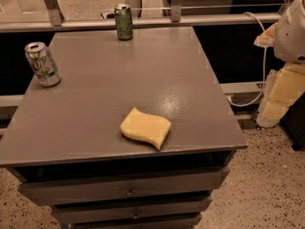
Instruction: Move sponge near green can
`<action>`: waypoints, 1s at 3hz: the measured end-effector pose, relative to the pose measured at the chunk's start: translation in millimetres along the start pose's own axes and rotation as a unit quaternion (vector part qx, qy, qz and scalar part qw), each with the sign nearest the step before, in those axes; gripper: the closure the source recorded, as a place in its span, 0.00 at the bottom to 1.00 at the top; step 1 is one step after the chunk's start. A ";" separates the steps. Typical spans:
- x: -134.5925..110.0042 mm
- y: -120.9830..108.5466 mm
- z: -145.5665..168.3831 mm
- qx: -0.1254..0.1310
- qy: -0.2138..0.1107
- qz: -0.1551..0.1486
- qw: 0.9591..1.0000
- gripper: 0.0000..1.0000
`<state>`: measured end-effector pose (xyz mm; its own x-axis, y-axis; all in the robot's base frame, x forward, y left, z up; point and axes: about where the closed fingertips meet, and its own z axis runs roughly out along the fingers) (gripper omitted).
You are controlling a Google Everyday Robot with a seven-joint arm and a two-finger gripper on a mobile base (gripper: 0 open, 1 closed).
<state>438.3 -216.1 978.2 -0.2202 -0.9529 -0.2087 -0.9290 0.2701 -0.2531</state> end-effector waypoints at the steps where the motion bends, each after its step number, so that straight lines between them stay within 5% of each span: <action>1: -0.6 0.1 0.9 0.000 -0.002 0.000 1.000 0.00; 2: -16.0 4.9 28.1 -0.015 -0.044 0.011 0.999 0.00; 3: -46.1 15.9 75.9 -0.048 -0.100 0.027 0.993 0.00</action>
Offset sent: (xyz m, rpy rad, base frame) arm 0.0121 0.0275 -0.0378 0.1463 0.0157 0.0127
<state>456.3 -157.4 912.1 -0.2165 -0.8880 -0.4058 -0.9433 0.2973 -0.1474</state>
